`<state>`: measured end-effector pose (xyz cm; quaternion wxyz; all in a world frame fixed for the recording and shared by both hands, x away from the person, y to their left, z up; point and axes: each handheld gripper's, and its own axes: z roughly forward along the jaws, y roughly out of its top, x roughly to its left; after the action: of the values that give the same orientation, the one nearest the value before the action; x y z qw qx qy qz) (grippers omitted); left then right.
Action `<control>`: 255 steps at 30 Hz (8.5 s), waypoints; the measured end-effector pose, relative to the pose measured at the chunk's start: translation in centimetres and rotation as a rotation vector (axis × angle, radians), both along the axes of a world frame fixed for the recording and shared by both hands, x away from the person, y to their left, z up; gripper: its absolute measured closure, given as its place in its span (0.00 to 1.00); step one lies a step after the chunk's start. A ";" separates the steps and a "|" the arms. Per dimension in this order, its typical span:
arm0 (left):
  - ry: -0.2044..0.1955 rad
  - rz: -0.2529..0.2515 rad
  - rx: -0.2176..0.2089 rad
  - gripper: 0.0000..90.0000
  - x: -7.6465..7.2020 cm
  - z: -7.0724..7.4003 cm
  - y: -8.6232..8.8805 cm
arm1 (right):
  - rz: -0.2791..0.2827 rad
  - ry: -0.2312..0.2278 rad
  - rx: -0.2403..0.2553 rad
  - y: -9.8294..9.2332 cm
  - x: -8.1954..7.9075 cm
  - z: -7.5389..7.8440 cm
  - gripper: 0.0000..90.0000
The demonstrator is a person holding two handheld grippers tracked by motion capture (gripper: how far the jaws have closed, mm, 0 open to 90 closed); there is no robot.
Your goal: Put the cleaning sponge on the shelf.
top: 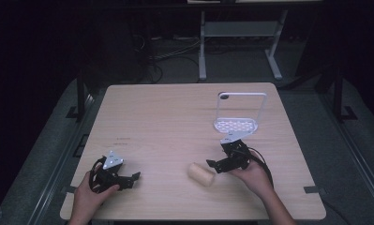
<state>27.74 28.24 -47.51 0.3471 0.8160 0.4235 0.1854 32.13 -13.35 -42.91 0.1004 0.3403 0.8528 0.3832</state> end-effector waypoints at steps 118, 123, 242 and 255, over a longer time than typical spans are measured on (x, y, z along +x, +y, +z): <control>0.000 0.000 0.000 0.14 0.0 0.0 0.0 | 0.159 0.044 -0.111 4.3 -2.5 -1.7 0.46; 0.000 0.000 0.000 0.14 0.0 0.0 0.0 | 0.157 0.032 -0.109 4.1 -2.1 -1.2 0.46; 0.002 0.001 0.000 0.14 0.0 0.0 0.0 | -0.232 0.014 -0.116 -5.4 11.9 -1.2 0.46; 0.002 0.001 -0.001 0.14 0.0 0.0 0.0 | -0.256 0.040 -0.129 -5.3 12.9 -2.3 0.46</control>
<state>27.73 28.23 -47.50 0.3469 0.8158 0.4243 0.1846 45.01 -18.69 -45.24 0.1531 0.4465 0.8273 0.3046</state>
